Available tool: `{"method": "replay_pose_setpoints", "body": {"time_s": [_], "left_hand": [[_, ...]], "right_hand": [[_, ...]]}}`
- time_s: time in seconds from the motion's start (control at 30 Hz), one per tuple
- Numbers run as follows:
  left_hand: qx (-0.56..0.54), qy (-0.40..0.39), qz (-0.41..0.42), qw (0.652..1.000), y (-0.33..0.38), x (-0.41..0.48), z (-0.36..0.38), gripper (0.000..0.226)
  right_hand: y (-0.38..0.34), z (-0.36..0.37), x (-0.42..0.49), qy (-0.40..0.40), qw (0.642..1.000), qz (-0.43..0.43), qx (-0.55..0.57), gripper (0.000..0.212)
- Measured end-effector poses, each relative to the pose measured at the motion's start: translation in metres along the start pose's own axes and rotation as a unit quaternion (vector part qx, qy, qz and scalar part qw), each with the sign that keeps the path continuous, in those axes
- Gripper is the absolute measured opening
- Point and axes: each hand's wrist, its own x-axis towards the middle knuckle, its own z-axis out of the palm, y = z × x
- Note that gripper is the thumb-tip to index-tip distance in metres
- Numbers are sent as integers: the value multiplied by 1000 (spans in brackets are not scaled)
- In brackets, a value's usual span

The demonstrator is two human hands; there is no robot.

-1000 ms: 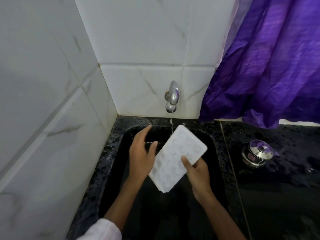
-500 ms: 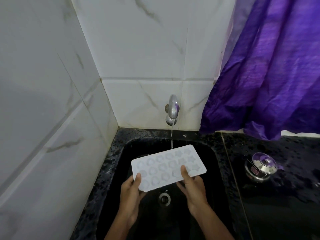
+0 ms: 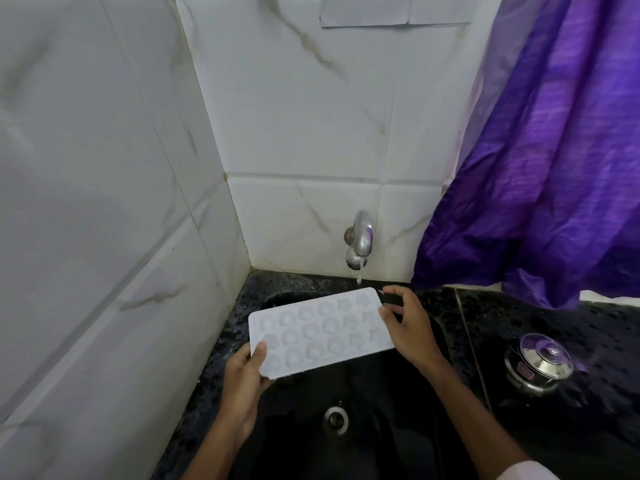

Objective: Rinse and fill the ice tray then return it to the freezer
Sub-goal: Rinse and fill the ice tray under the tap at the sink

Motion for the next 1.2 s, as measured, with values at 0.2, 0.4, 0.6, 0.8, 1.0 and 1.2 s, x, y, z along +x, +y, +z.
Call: {"method": "replay_pose_setpoints", "body": {"time_s": [0.2, 0.4, 0.6, 0.8, 1.0, 1.2], "left_hand": [[72, 24, 34, 997, 7, -3, 3, 24], [89, 51, 27, 994, 11, -3, 0, 25], [65, 25, 27, 997, 16, -5, -1, 21], [70, 20, 31, 997, 20, -2, 0, 26], [70, 15, 50, 996, 23, -5, -1, 26], [64, 23, 69, 995, 24, -7, 2, 25]], "right_hand": [[-1, 5, 2, -14, 998, -51, -27, 56], [-2, 3, 3, -2, 994, -87, -60, 52], [-8, 6, 10, -3, 992, -105, -65, 52], [-10, 12, 15, 6, 993, -99, -71, 53], [-16, 15, 13, 8, 987, -121, -105, 52], [-18, 14, 13, -51, 977, -139, -154, 75]]}}
